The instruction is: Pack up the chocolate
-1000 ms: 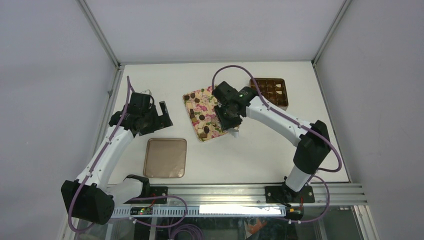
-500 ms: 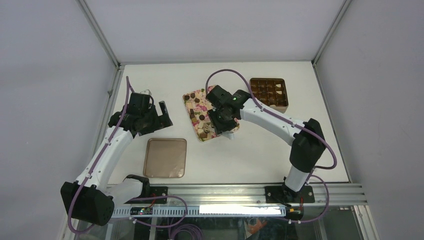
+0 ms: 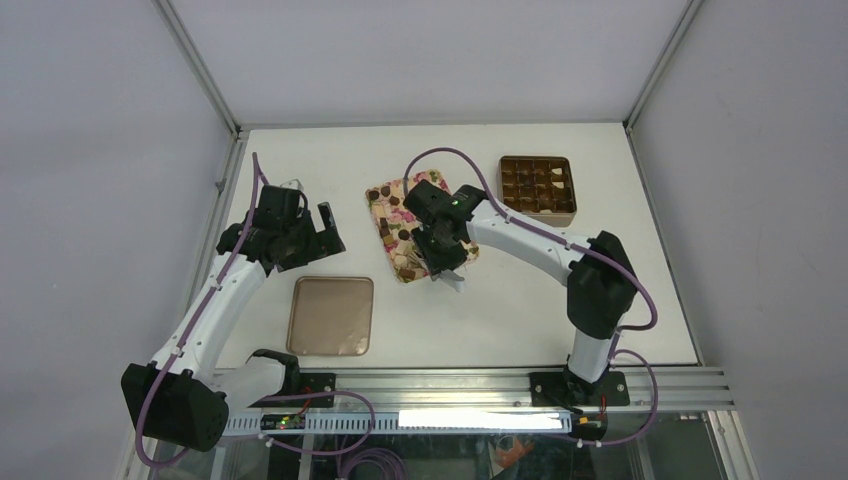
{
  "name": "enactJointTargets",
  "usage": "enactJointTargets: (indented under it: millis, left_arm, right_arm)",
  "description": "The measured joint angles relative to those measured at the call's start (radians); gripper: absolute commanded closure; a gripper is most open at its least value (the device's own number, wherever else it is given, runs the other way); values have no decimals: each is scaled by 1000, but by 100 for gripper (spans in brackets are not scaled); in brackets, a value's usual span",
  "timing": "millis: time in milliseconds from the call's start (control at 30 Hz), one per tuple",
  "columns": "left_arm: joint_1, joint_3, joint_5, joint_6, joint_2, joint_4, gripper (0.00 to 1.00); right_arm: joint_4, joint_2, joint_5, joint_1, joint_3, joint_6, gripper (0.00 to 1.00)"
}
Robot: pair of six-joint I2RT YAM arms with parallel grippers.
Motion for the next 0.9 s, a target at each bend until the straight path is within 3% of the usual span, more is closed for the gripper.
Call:
enactJointTargets:
  millis: [433,633,767,900]
  left_arm:
    - [0,0,0,0,0,0,1]
    - [0,0,0,0,0,0,1]
    - [0,0,0,0,3,0,1]
    - [0,0,0,0,14,1,1]
  right_arm:
    - [-20,1,80,2,5,21,95]
    - [-44,-21,121,-17,38,28,96]
    - [-49,-75,137,-77,50,27,96]
    - [-51,-141,148,-223,51,23,95]
